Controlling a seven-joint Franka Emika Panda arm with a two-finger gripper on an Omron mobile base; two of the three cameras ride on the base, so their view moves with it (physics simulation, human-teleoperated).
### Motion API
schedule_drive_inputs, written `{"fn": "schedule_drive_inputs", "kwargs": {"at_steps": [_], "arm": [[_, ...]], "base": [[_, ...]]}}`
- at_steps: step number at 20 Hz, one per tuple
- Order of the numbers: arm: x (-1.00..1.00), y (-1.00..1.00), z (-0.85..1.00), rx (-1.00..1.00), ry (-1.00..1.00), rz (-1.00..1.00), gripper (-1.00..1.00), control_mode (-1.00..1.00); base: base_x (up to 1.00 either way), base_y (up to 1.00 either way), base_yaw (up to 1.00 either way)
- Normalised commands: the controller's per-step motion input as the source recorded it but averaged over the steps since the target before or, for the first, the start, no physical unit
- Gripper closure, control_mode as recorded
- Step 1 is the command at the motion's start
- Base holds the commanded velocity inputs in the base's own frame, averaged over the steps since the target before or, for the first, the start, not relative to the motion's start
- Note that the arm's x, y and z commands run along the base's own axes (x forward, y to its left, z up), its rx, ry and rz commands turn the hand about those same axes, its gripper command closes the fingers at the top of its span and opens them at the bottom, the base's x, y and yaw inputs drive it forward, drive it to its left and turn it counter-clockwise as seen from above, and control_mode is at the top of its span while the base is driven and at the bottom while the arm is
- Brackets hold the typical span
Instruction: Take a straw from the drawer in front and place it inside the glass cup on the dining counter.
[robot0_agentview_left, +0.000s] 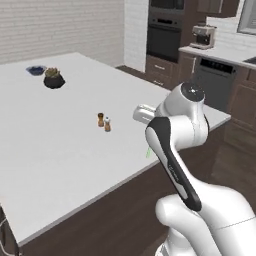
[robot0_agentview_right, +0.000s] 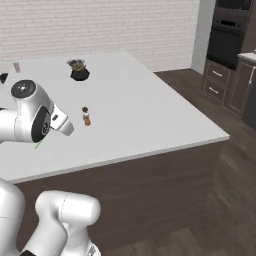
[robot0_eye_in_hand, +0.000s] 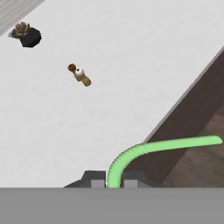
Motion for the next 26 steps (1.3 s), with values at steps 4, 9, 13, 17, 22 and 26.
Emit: {"fn": "schedule_drive_inputs", "kwargs": {"at_steps": [4, 9, 13, 17, 22, 26], "arm": [[0.00, 0.00, 0.00, 0.00, 0.00, 0.00, 1.00, 1.00], [0.00, 0.00, 0.00, 0.00, 0.00, 0.00, 1.00, 1.00], [0.00, 0.00, 0.00, 0.00, 0.00, 0.00, 1.00, 1.00], [0.00, 0.00, 0.00, 0.00, 0.00, 0.00, 1.00, 1.00], [0.00, 0.00, 0.00, 0.00, 0.00, 0.00, 1.00, 1.00], [0.00, 0.00, 0.00, 0.00, 0.00, 0.00, 1.00, 1.00]], "base": [[-0.61, 1.00, 0.08], [-0.36, 1.00, 0.00], [-0.10, 1.00, -0.18], [0.00, 1.00, -0.32], [0.06, 1.00, -0.38], [0.10, 1.00, -0.36]]}}
